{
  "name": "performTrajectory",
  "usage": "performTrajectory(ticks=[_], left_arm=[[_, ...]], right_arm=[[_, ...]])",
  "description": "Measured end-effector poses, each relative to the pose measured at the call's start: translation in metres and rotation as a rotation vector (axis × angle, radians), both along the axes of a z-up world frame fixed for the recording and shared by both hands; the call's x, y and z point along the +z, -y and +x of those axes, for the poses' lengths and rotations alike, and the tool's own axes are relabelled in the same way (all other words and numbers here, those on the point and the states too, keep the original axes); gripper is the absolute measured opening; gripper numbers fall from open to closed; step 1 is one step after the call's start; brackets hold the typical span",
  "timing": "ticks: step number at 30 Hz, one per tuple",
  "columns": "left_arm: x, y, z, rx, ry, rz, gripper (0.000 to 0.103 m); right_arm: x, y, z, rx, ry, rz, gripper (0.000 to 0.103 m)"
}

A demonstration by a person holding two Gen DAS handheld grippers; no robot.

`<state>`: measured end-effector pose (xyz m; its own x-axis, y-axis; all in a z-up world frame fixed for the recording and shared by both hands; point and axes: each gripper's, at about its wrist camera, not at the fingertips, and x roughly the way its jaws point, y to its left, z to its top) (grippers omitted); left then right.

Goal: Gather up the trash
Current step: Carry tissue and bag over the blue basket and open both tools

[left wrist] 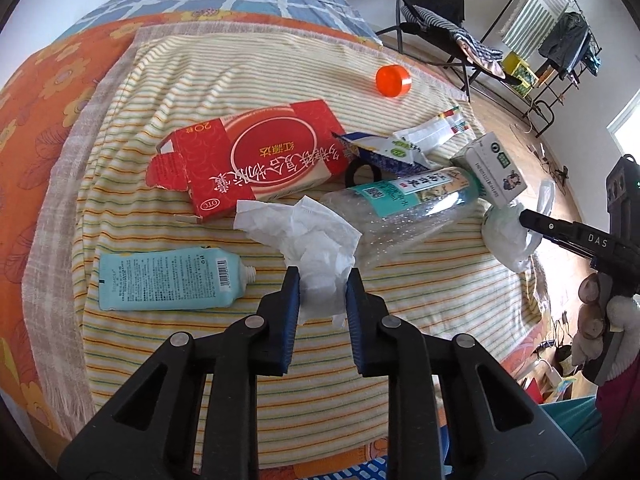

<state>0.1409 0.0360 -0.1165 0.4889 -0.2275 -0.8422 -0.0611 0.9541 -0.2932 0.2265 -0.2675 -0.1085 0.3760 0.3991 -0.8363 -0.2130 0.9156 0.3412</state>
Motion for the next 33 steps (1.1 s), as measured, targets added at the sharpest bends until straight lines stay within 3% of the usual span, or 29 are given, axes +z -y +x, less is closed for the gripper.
performTrajectory(ticks=[13,21,33], left_arm=[[0.034,0.006,-0.032,-0.013,0.073,-0.003,0.021],[0.047,0.017,-0.066,-0.044,0.101,0.0,0.021],[0.038,0.04,-0.121,-0.103,0.086,-0.001,0.021]], right_arm=[[0.048,0.013,-0.04,0.054,0.107,0.06,0.014],[0.08,-0.008,-0.091,0.172,0.191,0.082,0.014],[0.074,-0.047,-0.16,0.365,0.196,0.078,0.014]])
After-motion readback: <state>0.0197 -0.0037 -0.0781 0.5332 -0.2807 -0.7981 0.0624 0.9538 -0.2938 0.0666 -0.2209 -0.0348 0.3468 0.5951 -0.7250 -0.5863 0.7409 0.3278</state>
